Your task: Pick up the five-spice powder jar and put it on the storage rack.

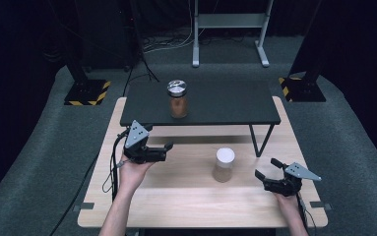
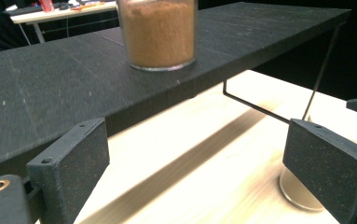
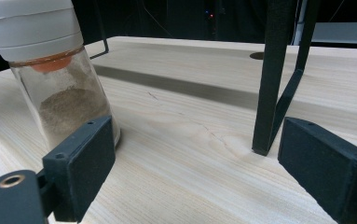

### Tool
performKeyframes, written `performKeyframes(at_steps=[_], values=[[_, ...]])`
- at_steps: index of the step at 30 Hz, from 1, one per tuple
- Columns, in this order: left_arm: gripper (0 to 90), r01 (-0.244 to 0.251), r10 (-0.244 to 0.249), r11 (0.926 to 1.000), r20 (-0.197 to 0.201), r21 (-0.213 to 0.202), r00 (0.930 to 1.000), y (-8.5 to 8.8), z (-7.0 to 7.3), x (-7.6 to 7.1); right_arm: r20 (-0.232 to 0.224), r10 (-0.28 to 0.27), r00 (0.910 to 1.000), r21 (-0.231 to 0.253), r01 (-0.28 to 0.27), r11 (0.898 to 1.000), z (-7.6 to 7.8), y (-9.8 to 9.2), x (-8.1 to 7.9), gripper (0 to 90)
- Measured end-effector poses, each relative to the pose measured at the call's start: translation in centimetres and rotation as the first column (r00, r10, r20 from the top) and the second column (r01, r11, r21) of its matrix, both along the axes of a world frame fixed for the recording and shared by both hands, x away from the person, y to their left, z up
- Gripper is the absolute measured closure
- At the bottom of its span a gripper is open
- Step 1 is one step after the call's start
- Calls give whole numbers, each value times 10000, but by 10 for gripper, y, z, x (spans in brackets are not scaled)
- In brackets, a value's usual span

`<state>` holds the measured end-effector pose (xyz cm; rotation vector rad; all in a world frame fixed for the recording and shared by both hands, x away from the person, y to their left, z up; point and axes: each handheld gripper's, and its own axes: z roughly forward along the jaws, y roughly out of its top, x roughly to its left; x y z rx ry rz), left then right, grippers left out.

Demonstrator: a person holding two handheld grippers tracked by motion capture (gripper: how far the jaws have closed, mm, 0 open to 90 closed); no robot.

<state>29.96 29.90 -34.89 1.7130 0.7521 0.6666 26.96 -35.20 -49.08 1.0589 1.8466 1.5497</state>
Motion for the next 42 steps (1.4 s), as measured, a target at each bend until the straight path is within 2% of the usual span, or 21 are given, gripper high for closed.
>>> performKeyframes(at_steps=[7,15,19,21,24,31,32,34,35,42], values=[[68,-105,109,9988,-89,469,9999,4,-21,-15,5,-9,10000,-11,9,10000,0,0,0,95],[68,25,1,9985,-468,556,9989,10,-55,-24,12,-13,10000,-22,13,10000,0,0,0,95],[68,119,-88,9980,-498,616,9987,14,-67,-30,19,-19,10000,-23,19,10000,0,1,0,95],[69,85,-49,9969,-458,777,9989,16,-72,-34,27,-9,10000,-34,9,10000,0,1,0,95],[69,84,-50,9974,-472,723,9989,21,-82,-38,14,-15,10000,-19,15,10000,0,0,0,95],[72,-113,168,9977,-829,662,9964,28,-107,-43,26,-14,10000,-40,14,10000,0,1,-1,95],[76,-145,205,9977,-903,666,9957,28,-109,-43,30,-13,10000,-46,13,10000,0,1,-1,95],[76,-256,344,9947,-876,1001,9956,25,-111,-45,30,-11,10000,-50,11,10000,0,1,-1,95],[76,-286,376,9942,-859,1033,9956,24,-113,-46,27,-14,10000,-41,14,10000,0,1,-1,95],[76,-233,322,9962,-1062,837,9938,27,-123,-43,13,10,10000,-50,-10,10000,0,1,0,95]])
